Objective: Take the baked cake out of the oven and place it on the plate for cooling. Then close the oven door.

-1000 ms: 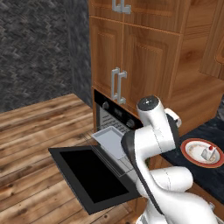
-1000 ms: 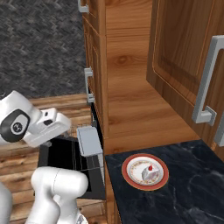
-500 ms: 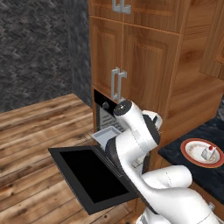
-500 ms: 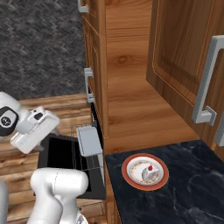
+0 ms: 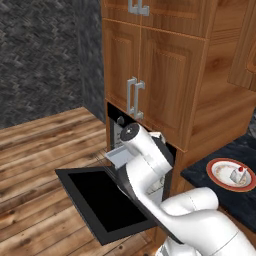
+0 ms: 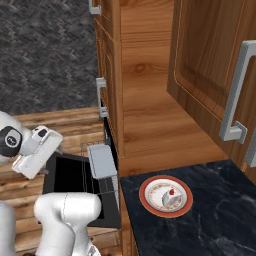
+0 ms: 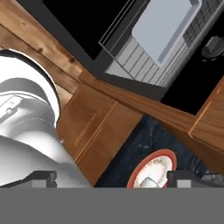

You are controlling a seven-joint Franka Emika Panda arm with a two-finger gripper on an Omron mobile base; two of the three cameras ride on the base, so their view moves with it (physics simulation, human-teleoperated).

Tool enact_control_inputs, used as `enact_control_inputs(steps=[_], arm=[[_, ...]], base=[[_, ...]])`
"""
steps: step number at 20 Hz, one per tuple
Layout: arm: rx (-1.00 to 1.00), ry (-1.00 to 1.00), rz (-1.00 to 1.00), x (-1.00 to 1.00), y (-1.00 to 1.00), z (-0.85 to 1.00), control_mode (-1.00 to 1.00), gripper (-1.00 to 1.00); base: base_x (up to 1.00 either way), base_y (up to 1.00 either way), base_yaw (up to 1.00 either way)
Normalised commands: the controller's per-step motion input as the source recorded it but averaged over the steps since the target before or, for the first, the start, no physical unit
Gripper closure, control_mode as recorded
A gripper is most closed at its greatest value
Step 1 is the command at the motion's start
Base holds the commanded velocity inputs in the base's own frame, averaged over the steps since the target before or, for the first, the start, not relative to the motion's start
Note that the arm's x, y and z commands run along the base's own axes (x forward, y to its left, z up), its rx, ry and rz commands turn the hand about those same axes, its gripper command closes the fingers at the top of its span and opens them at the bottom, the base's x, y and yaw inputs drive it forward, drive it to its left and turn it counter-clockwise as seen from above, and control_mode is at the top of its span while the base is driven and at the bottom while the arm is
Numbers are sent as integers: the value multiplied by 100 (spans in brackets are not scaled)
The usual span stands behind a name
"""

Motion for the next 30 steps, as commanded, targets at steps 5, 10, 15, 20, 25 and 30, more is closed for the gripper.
enact_control_inputs(steps=[5,10,15,20,25,30], arm=[[0,19,28,44,11,-40,-100,-100],[0,21,25,39,11,-29,-100,-100],[-1,23,21,48,41,-19,-100,-100],[-3,10,18,44,50,-27,-100,-100],[-3,3,16,36,30,-36,-100,-100],[-2,0,13,30,5,-45,-100,-100]], base=[[0,0,0],[0,0,0],[0,0,0],[0,0,0],[0,0,0],[0,0,0]])
